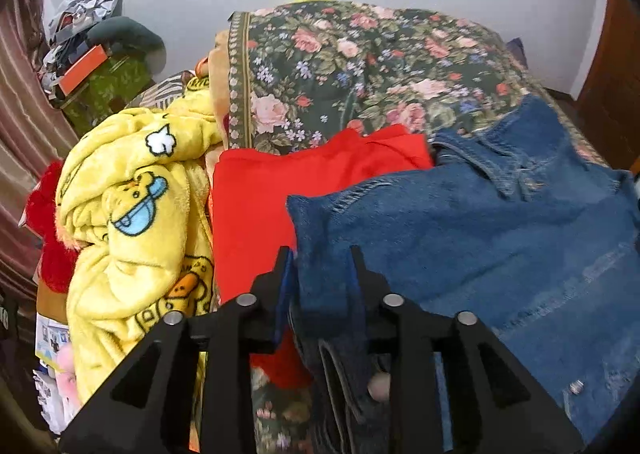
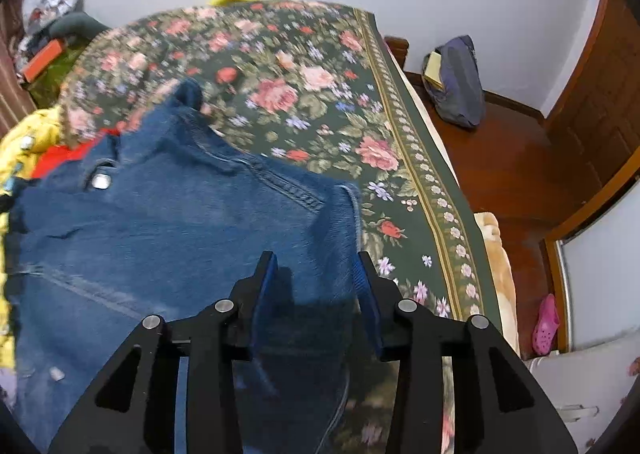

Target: Fold large clothes

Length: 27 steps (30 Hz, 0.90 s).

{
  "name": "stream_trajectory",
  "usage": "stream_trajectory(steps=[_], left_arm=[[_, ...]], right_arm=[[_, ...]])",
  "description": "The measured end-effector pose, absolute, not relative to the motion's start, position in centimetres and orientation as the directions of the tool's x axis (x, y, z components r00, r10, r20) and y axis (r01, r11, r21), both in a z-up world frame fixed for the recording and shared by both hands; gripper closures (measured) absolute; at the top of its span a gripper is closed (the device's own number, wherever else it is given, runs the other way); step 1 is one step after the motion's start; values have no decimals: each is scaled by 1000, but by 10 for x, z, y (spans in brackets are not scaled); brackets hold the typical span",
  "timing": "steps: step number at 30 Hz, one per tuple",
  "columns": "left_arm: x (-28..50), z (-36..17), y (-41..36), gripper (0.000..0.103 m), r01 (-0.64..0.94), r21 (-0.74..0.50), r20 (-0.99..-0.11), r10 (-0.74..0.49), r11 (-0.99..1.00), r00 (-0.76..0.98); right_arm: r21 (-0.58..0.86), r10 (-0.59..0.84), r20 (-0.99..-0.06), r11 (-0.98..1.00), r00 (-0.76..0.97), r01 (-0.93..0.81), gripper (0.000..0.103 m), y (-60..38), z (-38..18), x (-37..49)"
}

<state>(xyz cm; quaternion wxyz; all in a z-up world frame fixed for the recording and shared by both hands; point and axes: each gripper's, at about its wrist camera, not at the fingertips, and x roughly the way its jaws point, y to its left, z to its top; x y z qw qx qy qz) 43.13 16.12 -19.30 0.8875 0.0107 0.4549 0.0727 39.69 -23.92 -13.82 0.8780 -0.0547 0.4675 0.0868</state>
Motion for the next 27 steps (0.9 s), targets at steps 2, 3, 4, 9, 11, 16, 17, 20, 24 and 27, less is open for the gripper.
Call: stream_trajectory(steps=[2,3,4,9,11,16,17,20,24,27], left_arm=[[418,-180,157,68,-95,67,-797,111,993,594],[412,-174,153,68,-84,70,-790,107,994,604],[406,-168,151,68,-76,75,-784,106,994,612],[366,-133,137,64,-28,83,-745,81,996,663],[347,-122,131,55,-7,81,-726,63,997,685],[308,-120,119,51,49,93,-725,33,995,688],[300,-123,117,51,60,90,-732,26,994,680],[284,-135,117,45,77,77,-756,8,994,654],[261,-163,121,42,102,65,-816,-6,993,578],[248,-190,131,42,93,37,-864,-15,995,504]], right_arm=[[-11,116,-817,976,565,-216,67,-237,-124,384],[-14,119,-810,975,575,-222,66,-235,-117,376],[-20,122,-803,973,583,-230,64,-233,-110,368],[-76,147,-733,953,664,-294,46,-221,-74,316],[-100,152,-710,945,688,-312,38,-217,-66,300],[-152,163,-685,922,710,-358,28,-205,-61,256],[-156,161,-691,918,705,-364,28,-203,-64,251],[-185,129,-707,915,695,-359,28,-202,-77,239],[-214,81,-749,909,658,-356,28,-208,-97,226],[-198,61,-784,919,617,-342,28,-219,-113,219]])
